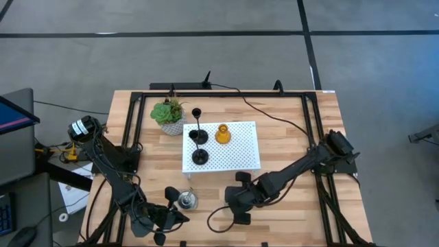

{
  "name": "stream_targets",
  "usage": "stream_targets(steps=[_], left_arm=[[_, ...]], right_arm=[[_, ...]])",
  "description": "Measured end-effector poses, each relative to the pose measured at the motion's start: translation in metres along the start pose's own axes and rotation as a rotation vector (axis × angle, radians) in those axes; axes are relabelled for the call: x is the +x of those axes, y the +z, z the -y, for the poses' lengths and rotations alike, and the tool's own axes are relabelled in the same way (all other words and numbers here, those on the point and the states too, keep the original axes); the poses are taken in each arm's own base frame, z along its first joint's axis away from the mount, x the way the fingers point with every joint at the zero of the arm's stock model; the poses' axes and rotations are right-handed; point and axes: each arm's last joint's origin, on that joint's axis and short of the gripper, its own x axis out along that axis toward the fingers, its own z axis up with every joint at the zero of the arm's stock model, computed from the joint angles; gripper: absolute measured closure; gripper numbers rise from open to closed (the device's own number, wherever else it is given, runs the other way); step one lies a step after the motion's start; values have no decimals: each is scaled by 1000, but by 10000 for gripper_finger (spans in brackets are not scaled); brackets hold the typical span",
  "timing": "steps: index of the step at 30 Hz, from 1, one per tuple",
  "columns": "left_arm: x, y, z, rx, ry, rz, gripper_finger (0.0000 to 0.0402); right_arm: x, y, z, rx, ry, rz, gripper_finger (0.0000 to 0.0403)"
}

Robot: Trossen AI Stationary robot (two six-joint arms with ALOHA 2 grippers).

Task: Pick & Place candle stick holders
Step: Align the transparent glass candle holder with the yellow glass candle holder on the shelf

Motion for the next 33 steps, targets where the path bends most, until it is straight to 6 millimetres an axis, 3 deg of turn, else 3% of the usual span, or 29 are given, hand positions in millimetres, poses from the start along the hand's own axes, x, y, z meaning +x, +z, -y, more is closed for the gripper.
stream_targets(steps=[7, 24, 33], left_arm=[[0, 0, 0, 0, 0, 0, 394], [0, 0, 0, 0, 0, 0, 394], [0, 0, 0, 0, 0, 0, 394]], right_arm=[[-17, 11, -3, -13, -6, 8, 402], [-18, 13, -3, -35, -30, 41, 402], [-46, 30, -2, -91, -60, 96, 402]])
